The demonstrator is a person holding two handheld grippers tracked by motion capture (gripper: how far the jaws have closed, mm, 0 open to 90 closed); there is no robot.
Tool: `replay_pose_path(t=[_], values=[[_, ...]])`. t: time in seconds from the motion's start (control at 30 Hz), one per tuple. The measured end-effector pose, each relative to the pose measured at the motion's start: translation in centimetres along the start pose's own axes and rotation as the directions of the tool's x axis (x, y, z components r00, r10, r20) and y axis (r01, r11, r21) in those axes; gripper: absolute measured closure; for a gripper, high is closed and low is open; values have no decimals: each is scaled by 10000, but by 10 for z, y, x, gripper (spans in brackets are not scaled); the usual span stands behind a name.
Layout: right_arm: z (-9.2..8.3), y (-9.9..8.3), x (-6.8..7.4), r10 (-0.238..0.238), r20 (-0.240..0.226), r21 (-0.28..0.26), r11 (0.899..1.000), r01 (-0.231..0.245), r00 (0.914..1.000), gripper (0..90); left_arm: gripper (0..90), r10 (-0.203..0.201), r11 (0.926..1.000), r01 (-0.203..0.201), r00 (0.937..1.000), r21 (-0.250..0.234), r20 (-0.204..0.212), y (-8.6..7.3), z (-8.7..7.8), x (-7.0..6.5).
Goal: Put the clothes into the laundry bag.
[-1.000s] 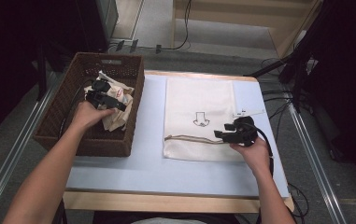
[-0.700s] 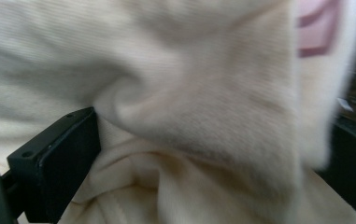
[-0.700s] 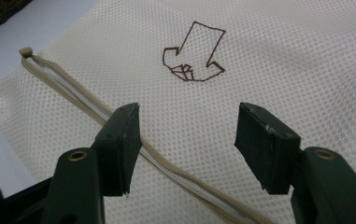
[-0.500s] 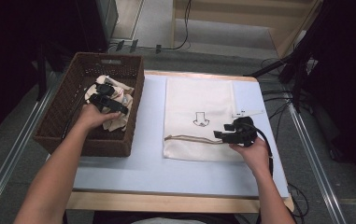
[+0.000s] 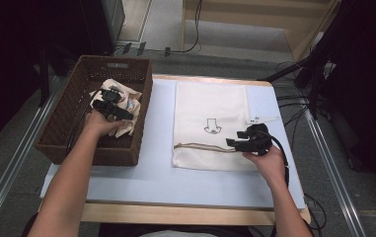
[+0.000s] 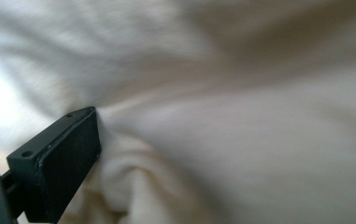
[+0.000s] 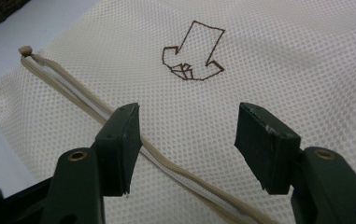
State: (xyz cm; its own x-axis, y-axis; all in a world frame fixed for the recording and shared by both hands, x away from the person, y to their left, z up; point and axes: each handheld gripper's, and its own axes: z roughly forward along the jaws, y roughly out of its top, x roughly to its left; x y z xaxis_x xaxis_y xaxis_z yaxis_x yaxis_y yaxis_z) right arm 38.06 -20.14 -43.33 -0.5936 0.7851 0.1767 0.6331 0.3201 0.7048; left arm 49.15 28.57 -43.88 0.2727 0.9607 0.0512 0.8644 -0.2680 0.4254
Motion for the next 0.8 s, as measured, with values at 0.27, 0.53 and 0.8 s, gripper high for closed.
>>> replay_pose_path(t=[0.27, 0.53, 0.8], values=[[-2, -2, -2, 119, 59, 26, 9999, -119, 9999, 417, 212, -51, 9999, 55, 9996, 121, -268, 2, -6, -2], [-2, -3, -1, 57, 43, 31, 10000, -58, 10000, 422, 489, -185, 9996, 190, 9995, 185, -251, 4, -13, 0], [-2, -3, -2, 94, 30, 12, 10000, -94, 10000, 430, 651, -815, 9961, 815, 9967, 328, -4, 6, -17, 8]])
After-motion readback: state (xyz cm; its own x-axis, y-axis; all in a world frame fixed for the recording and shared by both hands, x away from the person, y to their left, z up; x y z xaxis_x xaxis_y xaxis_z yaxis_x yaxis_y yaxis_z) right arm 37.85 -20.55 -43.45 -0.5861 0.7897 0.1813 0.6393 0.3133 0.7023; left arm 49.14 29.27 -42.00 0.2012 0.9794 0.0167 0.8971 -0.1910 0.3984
